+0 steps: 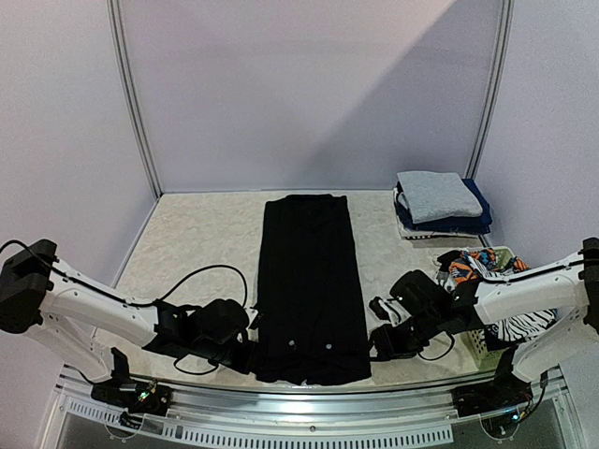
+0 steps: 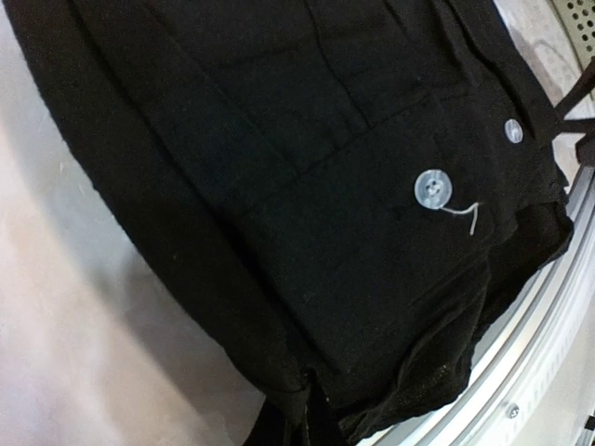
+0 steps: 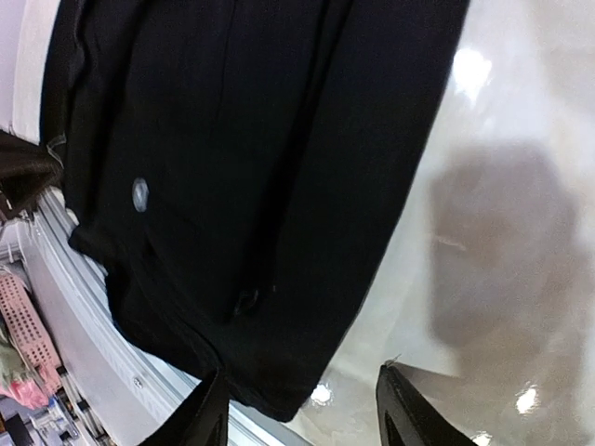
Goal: Fold and stack the mixed laundry pile
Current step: Pick up the rectangle-folded shirt from the center of the board.
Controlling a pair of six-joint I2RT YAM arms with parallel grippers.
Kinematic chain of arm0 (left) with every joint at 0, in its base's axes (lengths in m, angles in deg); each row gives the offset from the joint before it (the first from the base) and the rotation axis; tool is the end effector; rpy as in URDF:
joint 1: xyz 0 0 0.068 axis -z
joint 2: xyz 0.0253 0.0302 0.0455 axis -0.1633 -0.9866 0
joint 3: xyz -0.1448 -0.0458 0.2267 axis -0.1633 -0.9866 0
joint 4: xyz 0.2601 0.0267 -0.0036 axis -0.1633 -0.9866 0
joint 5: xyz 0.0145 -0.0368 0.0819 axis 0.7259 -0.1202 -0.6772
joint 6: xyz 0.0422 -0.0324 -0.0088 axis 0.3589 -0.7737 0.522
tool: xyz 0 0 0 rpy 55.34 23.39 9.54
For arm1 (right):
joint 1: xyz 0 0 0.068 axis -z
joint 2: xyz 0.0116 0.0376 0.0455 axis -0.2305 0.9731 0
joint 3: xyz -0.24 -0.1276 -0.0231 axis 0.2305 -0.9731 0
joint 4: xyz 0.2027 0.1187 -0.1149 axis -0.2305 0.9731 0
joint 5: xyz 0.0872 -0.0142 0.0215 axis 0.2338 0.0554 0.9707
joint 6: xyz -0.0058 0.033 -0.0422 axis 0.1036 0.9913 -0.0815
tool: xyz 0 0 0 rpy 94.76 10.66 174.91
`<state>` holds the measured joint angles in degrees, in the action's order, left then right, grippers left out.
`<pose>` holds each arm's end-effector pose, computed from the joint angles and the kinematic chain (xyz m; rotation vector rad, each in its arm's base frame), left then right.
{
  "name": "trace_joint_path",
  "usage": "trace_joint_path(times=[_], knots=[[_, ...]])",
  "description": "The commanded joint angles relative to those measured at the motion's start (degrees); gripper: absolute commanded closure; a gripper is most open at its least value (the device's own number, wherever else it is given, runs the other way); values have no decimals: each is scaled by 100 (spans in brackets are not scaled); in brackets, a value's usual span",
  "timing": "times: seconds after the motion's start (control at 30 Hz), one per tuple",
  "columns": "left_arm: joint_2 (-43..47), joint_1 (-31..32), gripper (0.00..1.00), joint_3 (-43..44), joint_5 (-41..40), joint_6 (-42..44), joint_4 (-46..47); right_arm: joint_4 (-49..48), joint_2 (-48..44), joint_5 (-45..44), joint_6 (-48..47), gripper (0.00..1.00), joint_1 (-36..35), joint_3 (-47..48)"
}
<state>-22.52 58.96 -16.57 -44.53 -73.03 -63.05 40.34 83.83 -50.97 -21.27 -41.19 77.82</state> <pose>0.0878 -0.2218 0.1234 0.4792 2.6850 -0.7402 0.1260 0.1968 0.1412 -0.3746 2.8975 0.9105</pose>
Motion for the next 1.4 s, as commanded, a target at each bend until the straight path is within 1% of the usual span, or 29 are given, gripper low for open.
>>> trace_joint_path(times=[0.0, 0.03, 0.17, 0.3, 0.33, 0.53, 0.63, 0.73, 0.77, 0.9, 0.97, 1.2, 1.37], knots=[[-47, 72, 99, -167, 51, -90, 14, -139, 117, 139, 307, 48, -261, -172], [-53, 72, 100, -167, 52, -100, 197, -153, 125, 133, 327, 49, -287, -185], [-76, 86, 100, -176, 34, -118, 219, -319, 221, 210, 415, 54, -436, -261], [-102, 97, 100, -183, 24, -143, 236, -537, 293, 259, 536, 55, -568, -351], [-111, 99, 100, -192, 19, -149, 250, -592, 298, 255, 567, 57, -574, -367], [-156, 124, 100, -173, 18, -186, 269, -602, 331, 236, 577, 74, -583, -364], [-150, 155, 100, -192, -5, -230, 286, -599, 296, 209, 585, 84, -580, -397], [-148, 184, 100, -181, -10, -287, 267, -649, 267, 224, 589, 98, -579, -401], [-148, 198, 100, -155, -10, -317, 234, -634, 260, 213, 594, 100, -584, -395], [-58, 304, 100, -60, -10, -431, 129, -386, 224, 104, 463, 100, -580, -279], [28, 371, 100, 29, -221, -443, -179, -222, 149, 46, 432, 100, -584, -188], [419, 442, 100, 268, -471, -435, -709, 656, -564, -402, 251, 100, -577, 253], [746, 442, 100, 504, -617, -349, -968, 1014, -764, -673, 78, 100, -581, 625]])
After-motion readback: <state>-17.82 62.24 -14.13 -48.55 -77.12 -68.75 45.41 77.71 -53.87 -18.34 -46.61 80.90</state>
